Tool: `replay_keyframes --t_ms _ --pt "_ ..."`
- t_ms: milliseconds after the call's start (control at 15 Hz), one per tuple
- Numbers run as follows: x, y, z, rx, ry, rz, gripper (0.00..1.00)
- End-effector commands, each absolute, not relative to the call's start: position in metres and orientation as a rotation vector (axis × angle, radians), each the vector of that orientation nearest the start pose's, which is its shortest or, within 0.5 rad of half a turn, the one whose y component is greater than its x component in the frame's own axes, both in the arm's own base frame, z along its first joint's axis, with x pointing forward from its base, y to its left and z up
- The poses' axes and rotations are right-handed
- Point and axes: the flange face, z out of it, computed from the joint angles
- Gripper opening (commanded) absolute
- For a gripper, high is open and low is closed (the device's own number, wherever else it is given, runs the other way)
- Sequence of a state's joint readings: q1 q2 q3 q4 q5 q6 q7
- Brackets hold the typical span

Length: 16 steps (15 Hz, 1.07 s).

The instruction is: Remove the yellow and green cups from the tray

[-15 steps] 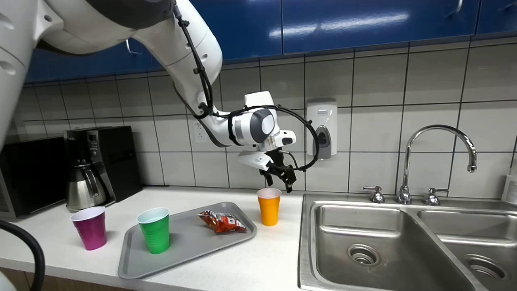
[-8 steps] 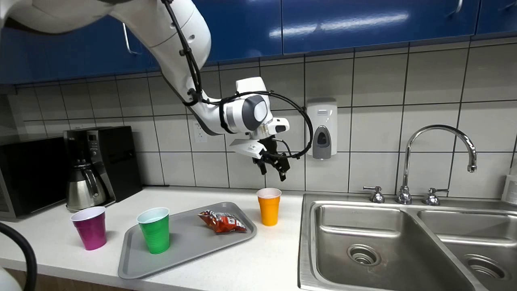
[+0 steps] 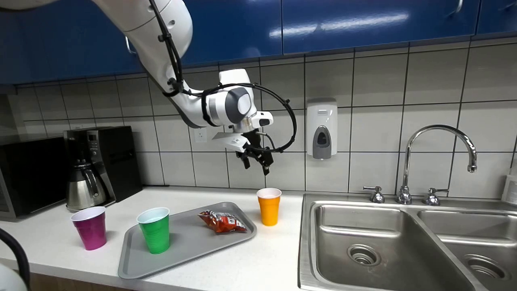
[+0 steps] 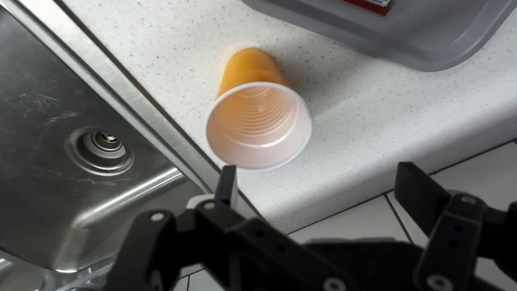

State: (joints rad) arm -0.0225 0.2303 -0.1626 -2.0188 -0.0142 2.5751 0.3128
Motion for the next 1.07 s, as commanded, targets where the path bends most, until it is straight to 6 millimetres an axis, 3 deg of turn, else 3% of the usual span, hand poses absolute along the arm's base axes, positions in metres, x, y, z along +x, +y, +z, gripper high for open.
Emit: replay_keyframes --t_ms 0,1000 --pt "0.592 -0.09 0.389 -3.043 0.655 -0.501 1.0" --pt "0.554 -0.01 0.39 -3.046 0.447 -0.497 1.0"
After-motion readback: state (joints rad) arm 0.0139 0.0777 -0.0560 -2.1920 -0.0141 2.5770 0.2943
